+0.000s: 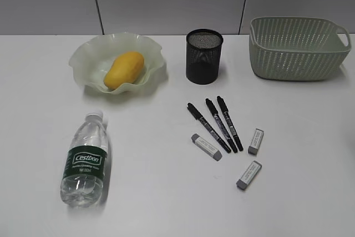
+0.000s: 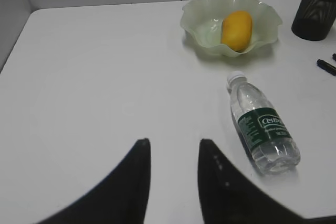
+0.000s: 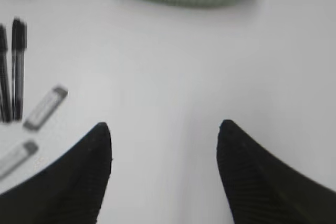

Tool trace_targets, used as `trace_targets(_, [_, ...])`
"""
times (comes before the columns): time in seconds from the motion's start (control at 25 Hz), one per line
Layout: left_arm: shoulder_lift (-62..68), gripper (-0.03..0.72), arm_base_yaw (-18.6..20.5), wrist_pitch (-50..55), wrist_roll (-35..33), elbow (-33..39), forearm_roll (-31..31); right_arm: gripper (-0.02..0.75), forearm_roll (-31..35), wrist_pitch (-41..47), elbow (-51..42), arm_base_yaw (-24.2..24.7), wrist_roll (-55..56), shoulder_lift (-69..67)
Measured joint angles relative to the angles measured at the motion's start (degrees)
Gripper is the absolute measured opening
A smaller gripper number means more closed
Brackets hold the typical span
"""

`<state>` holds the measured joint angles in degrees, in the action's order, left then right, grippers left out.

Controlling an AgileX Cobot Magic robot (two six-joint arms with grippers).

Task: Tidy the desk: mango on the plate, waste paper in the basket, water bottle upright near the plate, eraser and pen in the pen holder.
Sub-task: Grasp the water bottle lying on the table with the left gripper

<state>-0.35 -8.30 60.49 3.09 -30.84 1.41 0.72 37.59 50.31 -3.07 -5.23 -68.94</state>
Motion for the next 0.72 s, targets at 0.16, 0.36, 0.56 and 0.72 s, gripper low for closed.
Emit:
trace_targets(0.16, [0.0,0.22,0.0,0.0,0.0,0.0,0.0,0.501,0.2,9.1,-11.7,-0.1,0.0,20.1])
trace_targets(0.36, [0.0,0.221,0.0,-0.1,0.0,0.0,-0.5,0.52,5.0,19.3,-17.1,-0.6,-0.7,45.1])
trace_targets(0.56, [0.0,0.233,0.0,-0.1,0.0,0.0,-1.4,0.522,7.0,26.2,-17.9,-0.6,-1.0,63.0])
trace_targets(0.72, [1.2,0.279,0.0,-0.1,-0.1,0.0,-2.8,0.523,7.1,26.2,-19.1,-0.6,-1.1,69.2])
